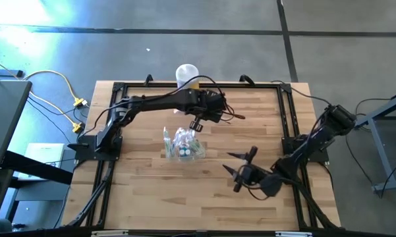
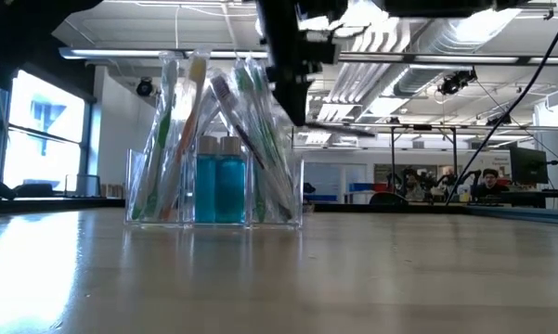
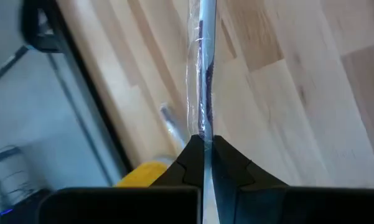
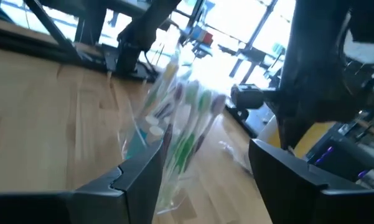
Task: Pick & Place toothbrushing station
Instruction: Put the violet toothbrush into the transparent organizer
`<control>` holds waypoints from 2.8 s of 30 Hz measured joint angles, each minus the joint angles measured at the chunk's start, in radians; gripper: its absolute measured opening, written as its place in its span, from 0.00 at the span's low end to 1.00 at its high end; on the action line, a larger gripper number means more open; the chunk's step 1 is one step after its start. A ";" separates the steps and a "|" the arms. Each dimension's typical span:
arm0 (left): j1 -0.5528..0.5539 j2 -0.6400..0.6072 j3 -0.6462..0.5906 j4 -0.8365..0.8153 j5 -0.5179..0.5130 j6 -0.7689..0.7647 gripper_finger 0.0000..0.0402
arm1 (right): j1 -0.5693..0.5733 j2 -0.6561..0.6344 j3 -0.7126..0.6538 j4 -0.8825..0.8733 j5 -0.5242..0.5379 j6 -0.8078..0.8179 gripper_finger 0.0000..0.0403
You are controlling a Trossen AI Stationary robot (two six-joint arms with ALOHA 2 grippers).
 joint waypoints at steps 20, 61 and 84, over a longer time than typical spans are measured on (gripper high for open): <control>-0.311 -0.177 0.260 -0.339 -0.541 -0.099 0.00 | 0.089 0.000 0.000 0.125 0.101 -0.126 0.57; -0.952 -0.496 -0.472 -0.458 -0.344 -0.675 0.01 | 0.056 0.000 0.000 0.128 0.095 -0.118 0.57; -0.654 -0.496 -0.531 -0.456 -0.258 -0.433 0.01 | 0.010 0.000 0.000 0.075 0.011 0.017 0.57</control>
